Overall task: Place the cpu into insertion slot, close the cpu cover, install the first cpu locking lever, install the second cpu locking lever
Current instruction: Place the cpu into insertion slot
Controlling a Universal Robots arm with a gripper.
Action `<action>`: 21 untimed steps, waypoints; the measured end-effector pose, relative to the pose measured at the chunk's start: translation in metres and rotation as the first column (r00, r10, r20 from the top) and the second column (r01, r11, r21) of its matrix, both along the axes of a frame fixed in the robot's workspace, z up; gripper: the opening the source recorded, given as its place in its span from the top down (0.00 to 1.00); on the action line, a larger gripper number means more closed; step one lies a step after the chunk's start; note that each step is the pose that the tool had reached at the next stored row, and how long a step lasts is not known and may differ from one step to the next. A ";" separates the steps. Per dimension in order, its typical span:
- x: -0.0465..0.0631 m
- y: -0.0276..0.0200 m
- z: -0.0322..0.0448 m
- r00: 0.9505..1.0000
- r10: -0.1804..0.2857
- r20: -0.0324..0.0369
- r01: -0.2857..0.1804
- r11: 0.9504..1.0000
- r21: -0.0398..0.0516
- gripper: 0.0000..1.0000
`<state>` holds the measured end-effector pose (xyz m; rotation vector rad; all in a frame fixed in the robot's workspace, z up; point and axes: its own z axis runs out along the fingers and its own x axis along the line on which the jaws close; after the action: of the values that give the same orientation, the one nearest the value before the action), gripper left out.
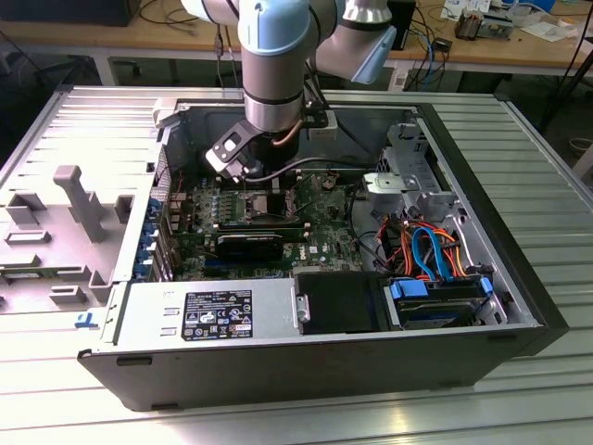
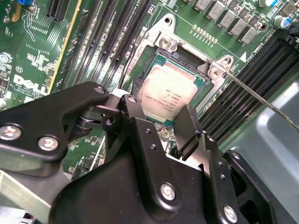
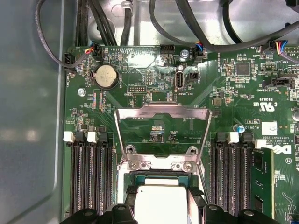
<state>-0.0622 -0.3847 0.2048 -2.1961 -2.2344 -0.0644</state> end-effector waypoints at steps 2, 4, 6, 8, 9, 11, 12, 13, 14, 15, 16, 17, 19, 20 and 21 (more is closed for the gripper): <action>0.000 0.0000 -0.0001 1.000 0.000 0.000 0.000 1.000 0.000 0.49; 0.000 0.0000 -0.0002 1.000 0.000 0.000 0.000 1.000 0.000 0.49; 0.000 0.0000 -0.0002 1.000 0.000 0.000 0.000 1.000 0.000 0.49; 0.000 0.0000 -0.0002 1.000 0.000 0.000 0.000 1.000 0.000 0.47; 0.000 0.0000 -0.0002 1.000 0.000 0.000 0.000 1.000 0.000 0.47; 0.000 0.0000 -0.0002 1.000 0.000 0.000 0.000 1.000 0.000 0.41; 0.000 0.0000 -0.0002 1.000 0.000 0.000 0.000 1.000 0.000 0.41; 0.000 0.0000 -0.0002 1.000 0.000 0.000 0.000 1.000 0.000 0.41; 0.000 0.0001 0.0011 1.000 0.000 0.000 0.000 1.000 0.001 0.41; 0.000 0.0000 0.0035 1.000 0.000 0.000 0.000 1.000 0.004 0.41; 0.000 0.0000 0.0056 1.000 0.000 0.000 0.000 1.000 0.005 0.41; 0.000 0.0000 0.0074 1.000 0.000 0.000 0.000 1.000 0.007 0.41; 0.000 0.0025 0.0076 1.000 0.000 0.000 0.000 1.000 0.007 0.43; 0.000 0.0028 0.0076 1.000 0.000 0.000 0.000 1.000 0.007 0.43; 0.000 0.0030 0.0076 1.000 0.000 0.000 0.000 1.000 0.007 0.56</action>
<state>-0.0623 -0.3817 0.2124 -2.1926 -2.2308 -0.0720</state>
